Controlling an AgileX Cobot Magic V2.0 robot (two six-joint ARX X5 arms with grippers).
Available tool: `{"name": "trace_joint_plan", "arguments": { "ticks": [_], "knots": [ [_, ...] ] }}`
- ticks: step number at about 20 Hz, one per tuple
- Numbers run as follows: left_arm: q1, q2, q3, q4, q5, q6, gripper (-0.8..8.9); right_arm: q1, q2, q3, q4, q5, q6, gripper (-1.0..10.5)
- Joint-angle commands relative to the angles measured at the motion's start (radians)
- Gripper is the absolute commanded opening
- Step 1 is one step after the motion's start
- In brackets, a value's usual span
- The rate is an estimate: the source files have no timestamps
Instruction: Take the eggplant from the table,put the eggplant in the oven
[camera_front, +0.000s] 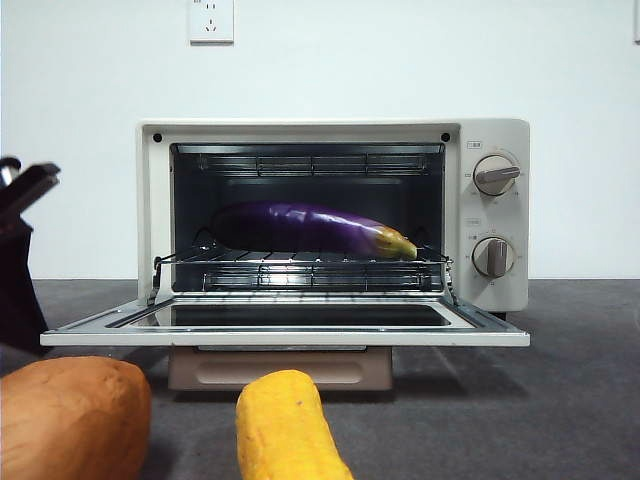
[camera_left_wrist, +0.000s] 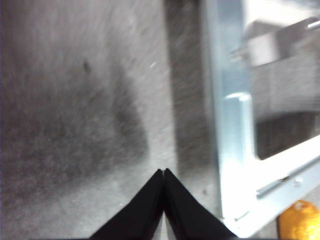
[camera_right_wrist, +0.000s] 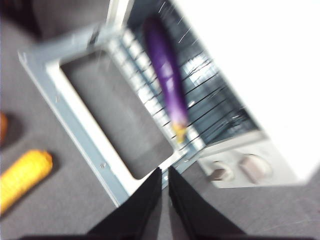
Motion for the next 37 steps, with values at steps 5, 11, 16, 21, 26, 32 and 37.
{"name": "trace_joint_plan", "arguments": {
  "ticks": [5,11,16,21,26,32,37],
  "knots": [
    [-0.001,0.113,0.003,0.016,0.152,0.034,0.06,0.011,-0.138,0.023,0.008,0.005,0.034,0.0],
    [-0.001,0.157,0.003,0.017,0.237,0.051,0.06,0.011,-0.228,0.023,0.018,0.008,0.045,0.0],
    [-0.001,0.162,0.004,0.020,0.331,0.056,0.06,0.011,-0.274,0.023,0.016,0.009,0.068,0.0],
    [0.006,0.162,0.006,0.040,0.442,0.054,0.06,0.011,-0.309,0.023,0.014,0.008,0.088,0.0],
    [0.023,0.162,0.009,0.077,0.592,0.046,0.06,0.011,-0.333,0.023,0.000,0.008,0.114,0.0],
    [0.048,0.162,0.034,0.185,0.631,-0.054,0.06,0.011,-0.359,0.022,-0.040,0.008,0.146,0.0],
    [0.055,0.162,0.091,0.388,0.613,-0.229,0.06,0.011,-0.367,0.021,-0.067,0.008,0.166,0.0]
  ]
}}
